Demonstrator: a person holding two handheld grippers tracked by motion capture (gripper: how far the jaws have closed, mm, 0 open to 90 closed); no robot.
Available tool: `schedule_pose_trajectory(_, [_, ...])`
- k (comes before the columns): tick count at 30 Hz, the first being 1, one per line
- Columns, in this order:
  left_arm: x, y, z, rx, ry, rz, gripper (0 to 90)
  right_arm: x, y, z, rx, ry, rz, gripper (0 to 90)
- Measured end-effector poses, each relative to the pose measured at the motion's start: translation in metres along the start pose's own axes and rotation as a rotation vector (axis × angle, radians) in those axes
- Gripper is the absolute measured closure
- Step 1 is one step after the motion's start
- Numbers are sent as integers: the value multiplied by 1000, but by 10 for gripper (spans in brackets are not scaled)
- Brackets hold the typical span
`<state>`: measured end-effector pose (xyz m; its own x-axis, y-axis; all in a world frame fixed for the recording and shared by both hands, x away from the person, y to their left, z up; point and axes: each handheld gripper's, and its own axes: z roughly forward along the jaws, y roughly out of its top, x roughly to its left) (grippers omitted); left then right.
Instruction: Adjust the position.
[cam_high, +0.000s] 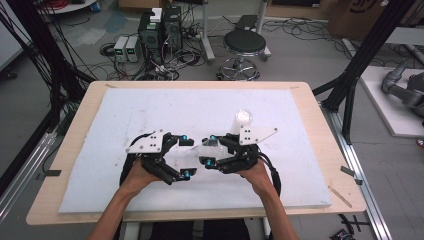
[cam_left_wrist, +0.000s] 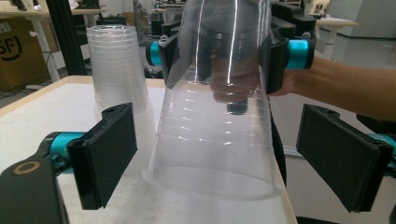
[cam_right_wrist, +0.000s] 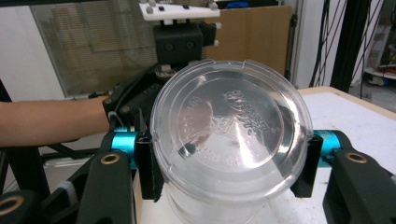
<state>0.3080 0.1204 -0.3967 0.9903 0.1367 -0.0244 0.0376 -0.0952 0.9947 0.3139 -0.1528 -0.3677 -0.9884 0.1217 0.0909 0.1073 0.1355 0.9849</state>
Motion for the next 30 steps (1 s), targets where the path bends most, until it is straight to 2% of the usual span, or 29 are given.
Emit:
schedule_pose_trajectory(9, [1,-2,9,-3,-19,1,129,0,0,1,-19,20,13,429])
schedule_pose_trajectory(11, [1,-3,10,-1,-30,3,144,1,0,2,-17,27,15,429])
schedule_pose_trajectory(14, [1,-3,11,-2,-47,29,186,1,0,4,-14,41,15,429])
schedule_pose_trajectory(20, [0,-3,11,7,-60,49,271,2,-1,5,-9,51,17,429])
schedule_pose_trajectory(30, [0,-6,10,11,-55,48,328,2,-1,5,-3,51,17,433])
